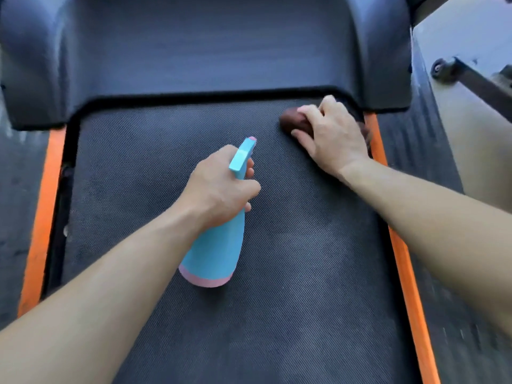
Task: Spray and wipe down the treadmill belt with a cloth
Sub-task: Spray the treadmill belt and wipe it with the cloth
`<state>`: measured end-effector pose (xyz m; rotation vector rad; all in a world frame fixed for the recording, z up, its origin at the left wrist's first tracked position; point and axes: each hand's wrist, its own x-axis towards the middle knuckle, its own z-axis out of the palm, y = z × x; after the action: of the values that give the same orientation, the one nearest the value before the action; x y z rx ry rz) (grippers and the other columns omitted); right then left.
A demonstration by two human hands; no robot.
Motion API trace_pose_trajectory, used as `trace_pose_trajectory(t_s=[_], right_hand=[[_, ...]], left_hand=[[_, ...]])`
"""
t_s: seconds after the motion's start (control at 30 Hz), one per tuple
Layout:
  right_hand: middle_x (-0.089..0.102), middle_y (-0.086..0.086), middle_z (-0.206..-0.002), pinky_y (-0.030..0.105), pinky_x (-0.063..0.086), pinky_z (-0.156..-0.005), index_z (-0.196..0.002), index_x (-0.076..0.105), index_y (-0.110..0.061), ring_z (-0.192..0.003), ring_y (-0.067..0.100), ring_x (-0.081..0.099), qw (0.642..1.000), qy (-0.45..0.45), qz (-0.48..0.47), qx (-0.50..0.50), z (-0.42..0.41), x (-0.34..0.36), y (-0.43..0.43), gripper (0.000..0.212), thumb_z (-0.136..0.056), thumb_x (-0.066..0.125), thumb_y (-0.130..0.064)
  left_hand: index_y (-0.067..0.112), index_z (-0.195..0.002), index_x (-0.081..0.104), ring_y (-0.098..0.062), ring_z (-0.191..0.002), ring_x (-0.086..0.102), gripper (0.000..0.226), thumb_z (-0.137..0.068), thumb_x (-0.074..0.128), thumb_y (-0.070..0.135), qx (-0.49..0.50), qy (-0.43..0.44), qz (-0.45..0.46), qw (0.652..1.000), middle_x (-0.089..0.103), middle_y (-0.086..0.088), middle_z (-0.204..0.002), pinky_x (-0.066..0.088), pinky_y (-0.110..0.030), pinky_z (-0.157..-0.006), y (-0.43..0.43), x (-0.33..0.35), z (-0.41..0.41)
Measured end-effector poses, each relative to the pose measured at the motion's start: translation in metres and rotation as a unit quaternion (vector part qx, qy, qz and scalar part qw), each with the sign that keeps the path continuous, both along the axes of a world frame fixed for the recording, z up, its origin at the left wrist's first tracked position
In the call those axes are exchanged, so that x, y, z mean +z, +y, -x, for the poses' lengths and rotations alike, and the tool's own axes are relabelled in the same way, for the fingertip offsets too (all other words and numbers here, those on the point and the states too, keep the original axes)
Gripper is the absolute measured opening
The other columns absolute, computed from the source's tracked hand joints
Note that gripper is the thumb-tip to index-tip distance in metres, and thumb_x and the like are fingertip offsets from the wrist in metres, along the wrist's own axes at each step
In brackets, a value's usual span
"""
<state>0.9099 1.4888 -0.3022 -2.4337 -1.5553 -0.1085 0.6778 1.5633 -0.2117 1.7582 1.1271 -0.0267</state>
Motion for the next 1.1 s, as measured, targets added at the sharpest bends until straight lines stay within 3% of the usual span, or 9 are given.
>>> trace_pose_trajectory(t_s=[0.13, 0.2, 0.33, 0.5, 0.63, 0.73, 0.8, 0.93, 1.1], right_hand=[[0.051, 0.016, -0.097, 0.048, 0.051, -0.076, -0.121, 0.061, -0.012, -0.082, 0.035, 0.052, 0.999, -0.003, 0.0, 0.047, 0.052, -0.008, -0.097, 0.047, -0.093, 0.054, -0.048], [0.05, 0.015, -0.094, 0.048, 0.052, -0.071, -0.118, 0.063, -0.011, -0.08, 0.035, 0.052, 0.998, -0.015, 0.013, 0.058, 0.047, -0.011, -0.098, 0.046, -0.093, 0.054, -0.049], [0.053, 0.021, -0.104, 0.048, 0.049, -0.071, -0.113, 0.059, -0.01, -0.086, 0.041, 0.056, 0.996, -0.034, -0.015, -0.083, 0.023, -0.014, -0.042, 0.039, -0.094, 0.056, -0.044], [0.05, 0.02, -0.123, 0.048, 0.045, -0.085, -0.12, 0.054, -0.01, -0.105, 0.041, 0.054, 0.977, -0.022, 0.028, -0.211, 0.002, 0.0, -0.006, 0.039, -0.098, 0.054, -0.043], [0.054, 0.018, -0.098, 0.045, 0.048, -0.066, -0.107, 0.059, -0.006, -0.08, 0.037, 0.056, 0.991, -0.053, 0.033, -0.12, 0.05, 0.002, -0.085, 0.035, -0.091, 0.064, -0.037], [0.052, 0.015, -0.091, 0.043, 0.046, -0.06, -0.102, 0.061, -0.008, -0.073, 0.035, 0.054, 0.994, -0.055, 0.066, -0.065, 0.062, 0.002, -0.131, 0.034, -0.091, 0.063, -0.039], [0.056, 0.016, -0.095, 0.042, 0.047, -0.061, -0.101, 0.061, -0.009, -0.077, 0.036, 0.057, 0.991, -0.076, 0.061, -0.096, 0.039, 0.005, -0.1, 0.032, -0.09, 0.065, -0.039], [0.053, 0.018, -0.121, 0.047, 0.046, -0.08, -0.118, 0.056, -0.008, -0.105, 0.04, 0.056, 0.975, -0.035, 0.084, -0.2, -0.008, 0.013, -0.018, 0.035, -0.1, 0.054, -0.038], [0.056, 0.017, -0.092, 0.042, 0.047, -0.061, -0.093, 0.06, -0.006, -0.077, 0.037, 0.058, 0.982, -0.068, 0.069, -0.164, 0.04, 0.011, -0.089, 0.028, -0.088, 0.069, -0.032]], left_hand=[[0.022, -0.097, 0.062, -0.021, -0.06, 0.077, 0.02, -0.084, 0.066, 0.008, -0.012, 0.015, -0.004, 1.0, 0.072, 0.006, -0.102, 0.057, -0.027, -0.068, 0.001, -0.002, -0.003], [0.022, -0.097, 0.062, -0.021, -0.06, 0.077, 0.019, -0.084, 0.066, 0.008, -0.01, 0.023, -0.003, 1.0, 0.071, 0.007, -0.1, 0.055, -0.026, -0.066, 0.001, -0.002, -0.004], [0.023, -0.091, 0.062, -0.016, -0.057, 0.076, 0.017, -0.082, 0.067, 0.01, -0.023, 0.037, -0.016, 0.999, 0.071, 0.006, -0.094, 0.051, -0.023, -0.061, 0.0, -0.005, -0.01], [0.023, -0.095, 0.064, -0.011, -0.06, 0.075, 0.019, -0.076, 0.068, 0.022, -0.053, 0.056, -0.042, 0.996, 0.078, -0.001, -0.086, 0.062, -0.036, -0.082, -0.008, -0.008, -0.014], [0.025, -0.095, 0.064, -0.016, -0.07, 0.075, 0.03, -0.066, 0.063, 0.033, -0.085, 0.072, -0.048, 0.993, 0.076, 0.004, -0.085, 0.061, -0.04, -0.085, -0.016, -0.002, -0.016], [0.028, -0.096, 0.062, -0.022, -0.077, 0.075, 0.039, -0.059, 0.056, 0.039, -0.139, 0.085, -0.056, 0.985, 0.073, 0.004, -0.093, 0.06, -0.041, -0.086, -0.021, 0.003, -0.021], [0.029, -0.098, 0.061, -0.024, -0.079, 0.074, 0.04, -0.059, 0.055, 0.04, -0.172, 0.091, -0.056, 0.979, 0.073, 0.003, -0.093, 0.06, -0.041, -0.085, -0.025, 0.003, -0.025], [0.028, -0.097, 0.06, -0.026, -0.077, 0.075, 0.039, -0.06, 0.056, 0.039, -0.185, 0.081, -0.048, 0.978, 0.074, 0.002, -0.097, 0.061, -0.045, -0.08, -0.026, -0.002, -0.03], [0.026, -0.093, 0.06, -0.016, -0.06, 0.076, 0.019, -0.079, 0.068, 0.017, -0.147, 0.053, -0.027, 0.987, 0.072, 0.007, -0.101, 0.06, -0.031, -0.073, -0.017, -0.003, -0.026]])
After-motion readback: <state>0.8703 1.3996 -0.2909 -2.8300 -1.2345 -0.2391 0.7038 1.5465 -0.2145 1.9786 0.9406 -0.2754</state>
